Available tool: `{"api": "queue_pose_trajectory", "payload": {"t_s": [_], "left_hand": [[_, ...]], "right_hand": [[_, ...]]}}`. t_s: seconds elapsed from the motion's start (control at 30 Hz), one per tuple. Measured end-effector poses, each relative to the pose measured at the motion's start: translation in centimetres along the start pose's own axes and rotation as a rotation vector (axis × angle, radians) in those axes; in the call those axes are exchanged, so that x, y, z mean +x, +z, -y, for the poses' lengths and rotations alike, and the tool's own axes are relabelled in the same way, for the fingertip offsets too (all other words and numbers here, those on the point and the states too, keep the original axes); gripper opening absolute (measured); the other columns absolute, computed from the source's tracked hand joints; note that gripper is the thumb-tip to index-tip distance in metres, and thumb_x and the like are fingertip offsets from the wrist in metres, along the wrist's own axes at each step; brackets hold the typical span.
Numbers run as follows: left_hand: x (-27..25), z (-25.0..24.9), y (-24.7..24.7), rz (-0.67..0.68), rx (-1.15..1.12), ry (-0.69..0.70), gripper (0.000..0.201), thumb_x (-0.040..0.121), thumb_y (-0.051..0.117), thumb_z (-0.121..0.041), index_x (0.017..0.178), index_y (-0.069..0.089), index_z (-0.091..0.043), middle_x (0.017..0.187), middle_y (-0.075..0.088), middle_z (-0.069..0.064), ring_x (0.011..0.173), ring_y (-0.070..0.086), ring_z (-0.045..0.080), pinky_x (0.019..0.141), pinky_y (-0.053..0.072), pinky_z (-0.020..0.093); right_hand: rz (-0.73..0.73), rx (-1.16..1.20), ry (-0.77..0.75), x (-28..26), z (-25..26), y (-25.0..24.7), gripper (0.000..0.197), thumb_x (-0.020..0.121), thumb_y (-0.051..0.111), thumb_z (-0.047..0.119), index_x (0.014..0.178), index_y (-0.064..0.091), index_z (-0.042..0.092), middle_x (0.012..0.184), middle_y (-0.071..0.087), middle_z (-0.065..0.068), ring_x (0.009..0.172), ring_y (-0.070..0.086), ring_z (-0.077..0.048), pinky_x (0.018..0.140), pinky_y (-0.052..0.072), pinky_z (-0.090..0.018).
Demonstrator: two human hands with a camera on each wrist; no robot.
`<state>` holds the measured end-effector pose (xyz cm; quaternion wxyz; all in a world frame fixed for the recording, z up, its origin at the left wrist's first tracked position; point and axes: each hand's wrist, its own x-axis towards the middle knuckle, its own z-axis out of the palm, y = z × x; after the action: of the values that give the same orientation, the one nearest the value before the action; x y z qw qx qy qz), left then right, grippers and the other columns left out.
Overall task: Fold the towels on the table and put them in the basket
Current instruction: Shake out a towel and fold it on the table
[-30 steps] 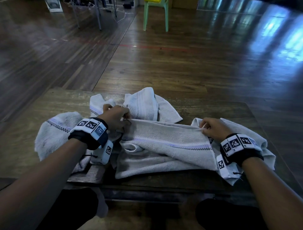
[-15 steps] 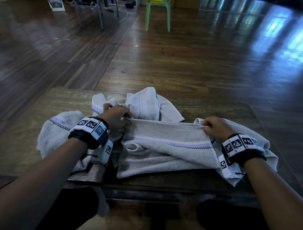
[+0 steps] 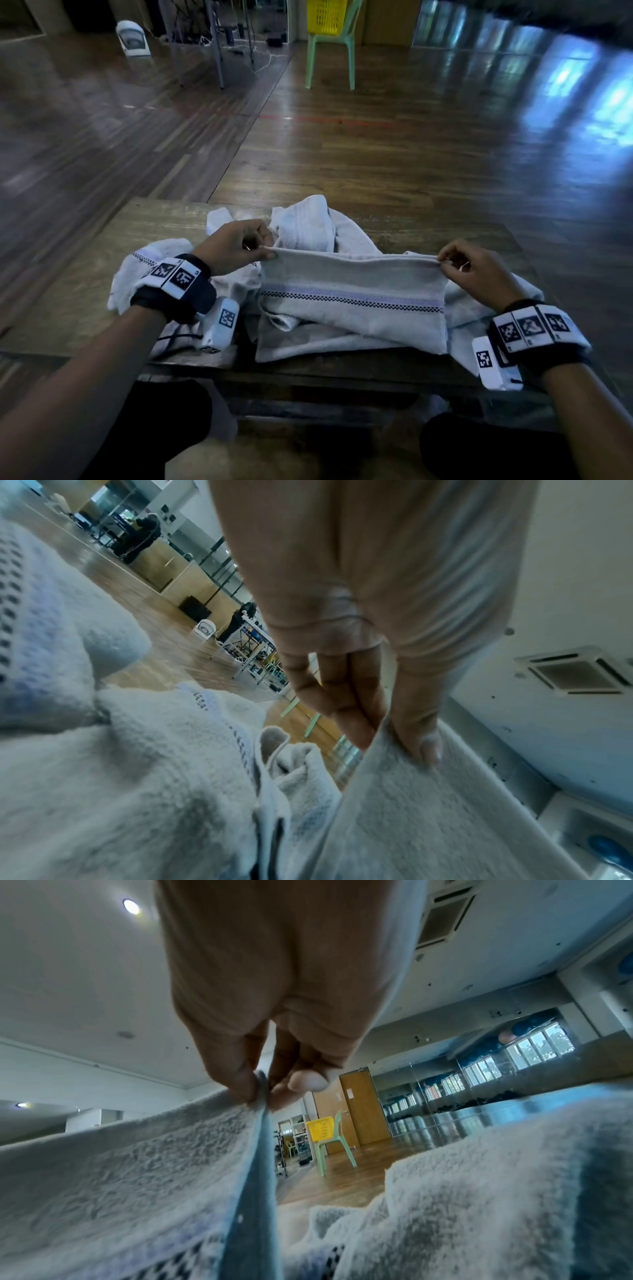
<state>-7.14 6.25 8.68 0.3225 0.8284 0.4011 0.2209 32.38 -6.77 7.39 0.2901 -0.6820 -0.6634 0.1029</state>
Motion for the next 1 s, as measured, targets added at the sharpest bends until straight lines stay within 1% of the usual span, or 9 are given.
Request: {"api": "queue_pose_trajectory", "payload": {"t_s": [0.1, 0.3, 0.47, 0.6, 0.7, 0.8, 0.9, 0.97, 1.0], "left_hand": [[-2.1, -1.9, -0.4, -0.015, -0.033, 0.014, 0.021, 0.073, 0.077, -0.009, 0.067, 0.057, -0.012, 0.063, 0.060, -0.007, 0.057, 0.051, 0.003, 0.057, 0.041, 0.014], [-5.7, -4.7, -2.0, -0.075, 0.017, -0.008, 0.020, 0.069, 0.081, -0.015, 0.070, 0.065, -0.027, 0.075, 0.068, 0.016, 0.064, 0.058, 0.028, 0.062, 0.049, 0.036], [-8.1, -6.9, -4.2, -0.152, -0.053, 0.020, 0.016, 0.072, 0.078, -0.014, 0.065, 0.064, -0.018, 0.063, 0.065, -0.007, 0.056, 0.052, 0.006, 0.054, 0.044, 0.024], [-8.9, -8.2, -5.3, -0.184, -0.143, 0.066, 0.019, 0.072, 0.077, -0.005, 0.066, 0.063, -0.016, 0.078, 0.068, 0.005, 0.073, 0.060, 0.017, 0.070, 0.050, 0.030], [-9.3, -9.4, -5.7, -0.186, -0.211, 0.097, 0.025, 0.071, 0.076, -0.001, 0.064, 0.065, -0.023, 0.073, 0.068, -0.006, 0.075, 0.059, 0.016, 0.069, 0.049, 0.020], [-9.7, -10.3, -6.3, -0.189, -0.226, 0.126, 0.029, 0.070, 0.076, 0.000, 0.064, 0.066, -0.026, 0.078, 0.069, 0.003, 0.075, 0.059, 0.019, 0.073, 0.049, 0.032], [-9.8, -11.1, -6.6, -0.163, -0.234, 0.151, 0.032, 0.070, 0.075, 0.002, 0.064, 0.067, -0.028, 0.071, 0.068, -0.005, 0.071, 0.059, 0.011, 0.069, 0.049, 0.024], [-9.9, -11.4, -6.7, -0.153, -0.252, 0.173, 0.033, 0.070, 0.074, 0.004, 0.064, 0.068, -0.028, 0.069, 0.068, -0.006, 0.067, 0.059, 0.006, 0.065, 0.049, 0.016], [-9.9, -11.5, -6.8, -0.156, -0.259, 0.179, 0.033, 0.070, 0.074, 0.004, 0.064, 0.067, -0.027, 0.069, 0.068, -0.006, 0.066, 0.059, 0.005, 0.063, 0.049, 0.014]], "right_hand": [[-0.035, 0.014, -0.044, -1.6, 0.7, -1.3, 0.020, 0.082, 0.062, 0.001, 0.085, 0.063, 0.021, 0.082, 0.065, 0.000, 0.076, 0.057, -0.013, 0.064, 0.042, -0.011], [-0.052, 0.017, -0.109, -4.8, 3.7, -4.3, 0.022, 0.081, 0.063, -0.003, 0.087, 0.068, 0.017, 0.086, 0.067, -0.004, 0.075, 0.059, -0.014, 0.065, 0.042, -0.010], [-0.065, 0.148, -0.091, -7.2, 6.3, -7.7, 0.028, 0.079, 0.068, 0.001, 0.078, 0.065, 0.028, 0.076, 0.067, 0.005, 0.067, 0.057, -0.003, 0.059, 0.042, -0.012], [-0.082, 0.195, -0.105, -8.2, 7.9, -9.8, 0.025, 0.078, 0.069, 0.002, 0.076, 0.066, 0.027, 0.067, 0.067, 0.008, 0.061, 0.055, -0.004, 0.056, 0.043, -0.011], [-0.093, 0.211, -0.120, -9.1, 8.8, -11.3, 0.024, 0.078, 0.070, 0.005, 0.078, 0.066, 0.028, 0.072, 0.069, 0.010, 0.067, 0.060, -0.006, 0.060, 0.047, -0.012], [-0.090, 0.202, -0.144, -9.8, 9.4, -12.4, 0.024, 0.079, 0.070, 0.006, 0.078, 0.067, 0.030, 0.079, 0.070, 0.018, 0.072, 0.063, -0.004, 0.065, 0.048, -0.008], [-0.098, 0.218, -0.153, -10.5, 10.2, -13.3, 0.007, 0.074, 0.074, 0.037, 0.075, 0.069, 0.031, 0.080, 0.071, 0.017, 0.072, 0.064, 0.000, 0.066, 0.049, -0.008], [-0.120, 0.180, -0.157, -10.9, 10.1, -13.6, 0.043, 0.059, 0.066, 0.072, 0.077, 0.069, 0.033, 0.083, 0.071, 0.012, 0.072, 0.066, -0.007, 0.065, 0.053, -0.016], [-0.142, 0.169, -0.150, -11.0, 10.2, -13.8, 0.043, 0.058, 0.065, 0.073, 0.078, 0.068, 0.034, 0.083, 0.071, 0.010, 0.071, 0.066, -0.013, 0.065, 0.053, -0.022]]}}
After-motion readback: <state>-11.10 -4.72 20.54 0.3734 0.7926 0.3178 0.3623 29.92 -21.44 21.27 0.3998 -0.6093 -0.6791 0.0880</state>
